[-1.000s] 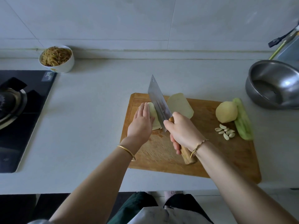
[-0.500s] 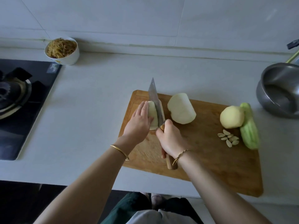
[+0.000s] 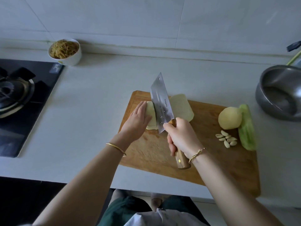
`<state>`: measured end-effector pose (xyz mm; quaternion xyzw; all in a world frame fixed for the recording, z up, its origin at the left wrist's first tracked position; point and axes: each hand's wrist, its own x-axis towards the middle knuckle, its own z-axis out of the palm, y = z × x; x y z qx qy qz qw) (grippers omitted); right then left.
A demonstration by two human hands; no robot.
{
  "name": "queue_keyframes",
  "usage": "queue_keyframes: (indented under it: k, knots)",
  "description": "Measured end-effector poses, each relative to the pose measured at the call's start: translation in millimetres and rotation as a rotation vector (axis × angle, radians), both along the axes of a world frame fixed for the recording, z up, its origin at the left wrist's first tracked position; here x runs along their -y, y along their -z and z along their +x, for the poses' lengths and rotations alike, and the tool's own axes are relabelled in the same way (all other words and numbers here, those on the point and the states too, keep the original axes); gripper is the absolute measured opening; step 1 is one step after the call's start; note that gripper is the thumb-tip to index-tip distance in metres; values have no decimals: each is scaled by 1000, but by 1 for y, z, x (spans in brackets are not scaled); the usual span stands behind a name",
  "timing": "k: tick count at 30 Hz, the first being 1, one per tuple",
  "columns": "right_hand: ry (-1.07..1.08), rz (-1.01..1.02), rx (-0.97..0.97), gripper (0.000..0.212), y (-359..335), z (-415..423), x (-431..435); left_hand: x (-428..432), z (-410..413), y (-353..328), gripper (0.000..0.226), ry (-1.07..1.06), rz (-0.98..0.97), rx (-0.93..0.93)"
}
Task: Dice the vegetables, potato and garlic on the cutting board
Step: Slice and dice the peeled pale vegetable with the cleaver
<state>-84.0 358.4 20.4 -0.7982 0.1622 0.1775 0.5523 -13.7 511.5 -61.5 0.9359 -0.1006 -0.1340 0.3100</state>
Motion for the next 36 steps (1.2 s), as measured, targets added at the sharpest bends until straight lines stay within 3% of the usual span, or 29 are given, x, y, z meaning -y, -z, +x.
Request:
queue_keyframes:
  k: [8, 17, 36]
  knots:
    - [58, -60, 106, 21, -13, 1, 0, -2, 1, 3, 58, 9, 4, 14]
    - [-46, -75, 83, 14, -9, -5, 0, 5, -2, -8, 58, -34, 137, 9]
    - [-79, -190, 45, 18, -5, 11, -30, 7, -6, -13, 55, -24, 161, 52]
